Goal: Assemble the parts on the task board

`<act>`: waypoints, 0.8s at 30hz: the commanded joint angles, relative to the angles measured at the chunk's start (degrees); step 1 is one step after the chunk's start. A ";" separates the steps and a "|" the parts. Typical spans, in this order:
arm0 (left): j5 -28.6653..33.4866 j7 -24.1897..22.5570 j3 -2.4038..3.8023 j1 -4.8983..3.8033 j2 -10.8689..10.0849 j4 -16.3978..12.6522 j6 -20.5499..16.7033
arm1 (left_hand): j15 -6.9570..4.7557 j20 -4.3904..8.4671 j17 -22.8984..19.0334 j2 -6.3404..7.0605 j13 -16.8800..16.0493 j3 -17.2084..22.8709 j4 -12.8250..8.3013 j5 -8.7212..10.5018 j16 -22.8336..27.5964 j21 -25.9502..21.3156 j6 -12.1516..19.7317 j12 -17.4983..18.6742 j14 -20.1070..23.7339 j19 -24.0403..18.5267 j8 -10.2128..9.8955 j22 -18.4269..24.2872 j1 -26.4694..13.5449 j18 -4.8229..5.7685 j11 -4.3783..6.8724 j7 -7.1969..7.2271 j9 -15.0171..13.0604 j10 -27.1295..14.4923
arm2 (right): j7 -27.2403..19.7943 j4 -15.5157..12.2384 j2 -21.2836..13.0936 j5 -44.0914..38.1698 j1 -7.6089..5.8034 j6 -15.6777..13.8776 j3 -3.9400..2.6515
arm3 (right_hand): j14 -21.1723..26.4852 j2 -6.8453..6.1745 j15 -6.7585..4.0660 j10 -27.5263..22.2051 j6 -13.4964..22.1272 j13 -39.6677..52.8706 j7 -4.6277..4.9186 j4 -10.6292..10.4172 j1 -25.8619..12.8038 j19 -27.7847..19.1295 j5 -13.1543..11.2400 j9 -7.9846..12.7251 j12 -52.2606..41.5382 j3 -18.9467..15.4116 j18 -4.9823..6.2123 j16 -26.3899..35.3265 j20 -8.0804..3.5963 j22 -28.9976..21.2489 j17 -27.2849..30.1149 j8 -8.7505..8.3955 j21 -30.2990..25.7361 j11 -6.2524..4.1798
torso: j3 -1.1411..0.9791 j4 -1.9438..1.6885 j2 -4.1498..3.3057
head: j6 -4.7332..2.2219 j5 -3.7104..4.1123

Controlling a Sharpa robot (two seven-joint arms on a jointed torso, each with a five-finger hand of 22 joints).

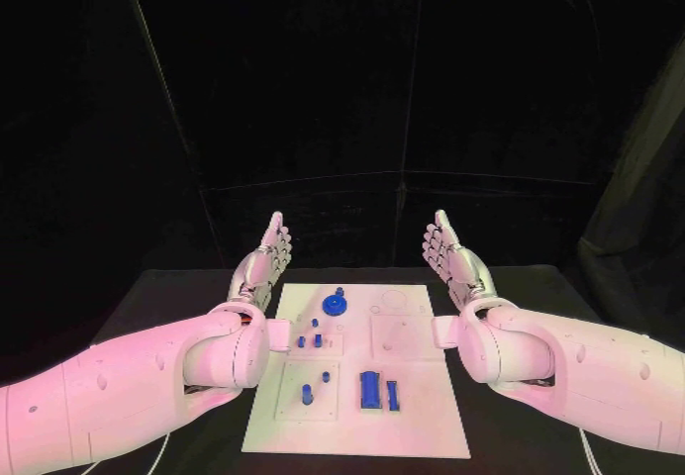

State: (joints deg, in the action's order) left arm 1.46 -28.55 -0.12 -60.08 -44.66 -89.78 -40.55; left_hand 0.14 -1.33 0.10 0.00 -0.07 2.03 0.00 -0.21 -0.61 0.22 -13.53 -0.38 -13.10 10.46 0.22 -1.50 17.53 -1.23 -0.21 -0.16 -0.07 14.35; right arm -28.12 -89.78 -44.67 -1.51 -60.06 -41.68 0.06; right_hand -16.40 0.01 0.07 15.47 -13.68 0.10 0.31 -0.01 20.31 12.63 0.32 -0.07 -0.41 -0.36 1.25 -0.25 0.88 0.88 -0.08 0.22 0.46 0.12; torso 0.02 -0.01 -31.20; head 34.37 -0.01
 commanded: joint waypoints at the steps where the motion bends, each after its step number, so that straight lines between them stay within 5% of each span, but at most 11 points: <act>1: -1.46 -1.25 0.12 -0.08 -0.03 -0.18 -3.57 | -0.14 1.33 -0.10 0.00 0.07 -2.03 0.00 0.21 0.61 -0.22 4.32 0.38 4.18 -3.35 -0.22 1.50 -5.59 1.23 0.21 0.16 0.07 -4.59 | -1.67 -0.17 -0.02 1.51 -0.10 -2.44 -0.06 | 5.28 -0.01 -0.07 -5.04 4.42 -0.10 -0.31 0.01 -6.53 -4.12 -0.32 0.07 0.41 0.36 -1.25 0.25 -0.88 -0.88 0.08 -0.22 -0.46 -0.12 | -0.02 0.01 0.02 | 0.01 0.01; 14: -1.46 -1.25 0.12 -0.08 -0.03 -0.18 -3.57 | -0.14 1.33 -0.10 0.00 0.07 -2.03 0.00 0.21 0.61 -0.22 8.16 0.38 7.86 -6.20 -0.22 1.50 -10.58 1.23 0.21 0.16 0.07 -8.63 | -1.67 -0.17 -0.02 1.51 -0.10 -2.44 -0.06 | 9.93 -0.01 -0.07 -9.33 8.23 -0.10 -0.31 0.01 -12.22 -7.49 -0.32 0.07 0.41 0.36 -1.25 0.25 -0.88 -0.88 0.08 -0.22 -0.46 -0.12 | -0.02 0.01 0.02 | 0.01 0.01; 15: -1.46 -1.25 0.12 -0.08 -0.03 -0.18 -3.57 | -0.14 1.33 -0.10 0.00 0.07 -2.03 0.00 0.21 0.61 -0.22 8.32 0.38 8.06 -10.46 -0.22 1.50 -10.91 1.23 0.21 0.16 0.07 -8.90 | -1.67 -0.17 -0.02 1.51 -0.10 -2.44 -0.06 | 10.18 -0.01 -0.07 -9.56 8.42 -0.10 -0.31 0.01 -12.64 -7.71 -0.32 0.07 0.41 0.36 -1.25 0.25 -0.88 -0.88 0.08 -0.22 -0.46 -0.12 | -0.02 0.01 0.02 | 0.01 0.01; 19: -1.46 -1.25 0.12 -0.08 -0.03 -0.18 -3.57 | -0.14 1.33 -0.10 0.00 0.07 -2.03 0.00 0.21 0.61 -0.22 9.07 0.38 8.81 -10.46 -0.22 1.50 -11.74 1.23 0.21 0.16 0.07 -9.69 | -1.67 -0.17 -0.02 1.51 -0.10 -2.44 -0.06 | 11.03 -0.01 -0.07 -10.35 9.13 -0.10 -0.31 0.01 -13.62 -8.41 -0.32 0.07 0.41 0.36 -1.25 0.25 -0.88 -0.88 0.08 -0.22 -0.46 -0.12 | -0.02 0.01 0.02 | 0.01 0.01; 20: -1.46 -1.25 0.12 -0.08 -0.03 -0.18 -3.57 | -0.14 1.33 -0.10 0.00 0.07 -2.03 0.00 0.21 0.61 -0.22 9.27 0.38 8.87 -10.46 -0.22 1.50 -11.94 1.23 0.21 0.16 0.07 -9.69 | -1.67 -0.17 -0.02 1.51 -0.10 -2.44 -0.06 | 11.88 -0.01 -0.07 -11.23 13.68 -0.10 -0.31 0.01 -14.67 -12.63 -0.32 0.07 0.41 0.36 -1.25 0.25 -0.88 -0.88 0.08 -0.22 -0.46 -0.12 | -0.02 0.01 0.02 | 0.01 0.01; 21: -1.46 -1.25 0.12 -0.08 -0.03 -0.18 -3.57 | -0.14 1.33 -0.10 0.00 0.07 -2.03 0.00 0.21 0.61 -0.22 9.31 0.38 9.01 -10.46 -0.22 1.50 -12.10 1.23 0.21 0.16 0.07 -9.99 | -1.67 -0.17 -0.02 1.51 -0.10 -2.44 -0.06 | 16.40 -0.01 -0.07 -15.47 13.68 -0.10 -0.31 0.01 -15.63 -12.63 -0.32 0.07 0.41 0.36 -1.25 0.25 -0.88 -0.88 0.08 -0.22 -0.46 -0.12 | -0.02 0.01 0.02 | 0.01 0.01; 22: -1.46 -1.25 0.12 -0.08 -0.03 -0.18 -3.57 | -0.14 1.33 -0.10 0.00 0.07 -2.03 0.00 0.21 0.61 -0.22 13.53 0.38 13.10 -10.46 -0.22 1.50 -12.80 1.23 0.21 0.16 0.07 -14.35 | -1.67 -0.17 -0.02 1.51 -0.10 -2.44 -0.06 | 16.40 -0.01 -0.07 -15.47 13.68 -0.10 -0.31 0.01 -20.31 -12.63 -0.32 0.07 0.41 0.36 -1.25 0.25 -0.88 -0.88 0.08 -0.22 -0.46 -0.12 | -0.02 0.01 0.02 | 0.01 0.01; 23: -1.46 -1.25 0.12 -0.08 -0.03 -0.18 -3.57 | -0.14 1.33 -0.10 0.00 0.07 -2.03 0.00 0.21 0.61 -0.22 13.53 0.38 13.10 -10.46 -0.22 1.50 -17.53 1.23 0.21 0.16 0.07 -14.35 | -1.67 -0.17 -0.02 1.51 -0.10 -2.44 -0.06 | 16.40 -0.01 -0.07 -15.47 13.68 -0.10 -0.31 0.01 -20.31 -12.63 -0.32 0.07 0.41 0.36 -1.25 0.25 -0.88 -0.88 0.08 -0.22 -0.46 -0.12 | -0.02 0.01 0.02 | 0.01 0.01; 24: -1.46 -1.25 0.12 -0.08 -0.03 -0.18 -3.57 | -0.14 1.33 -0.10 0.00 0.07 -2.03 0.00 0.21 0.61 -0.22 13.53 0.38 13.10 -10.46 -0.22 1.50 -17.53 1.23 0.21 0.16 0.07 -14.35 | -1.67 -0.17 -0.02 1.51 -0.10 -2.44 -0.06 | 16.40 -0.01 -0.07 -15.47 13.68 -0.10 -0.31 0.01 -20.31 -12.63 -0.32 0.07 0.41 0.36 -1.25 0.25 -0.88 -0.88 0.08 -0.22 -0.46 -0.12 | -0.02 0.01 0.02 | 0.01 0.01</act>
State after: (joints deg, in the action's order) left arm 0.77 -28.66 -0.09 -60.07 -44.69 -89.85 -43.78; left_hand 0.01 0.05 0.05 0.01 -0.10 0.33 -0.01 -0.21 -0.38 0.23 -0.44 -0.38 -0.40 0.26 0.23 -0.09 0.74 -0.33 0.02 -0.01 -0.09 0.46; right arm -28.95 -89.82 -44.68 0.08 -60.06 -43.73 0.05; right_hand -0.20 0.09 0.00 0.30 -0.29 0.06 -0.03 -0.01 0.49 0.30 0.32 -0.08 -0.19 -0.36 0.39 -0.26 -0.01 0.08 -0.09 0.22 0.21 0.00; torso -0.01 0.01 -31.17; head 34.37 -0.01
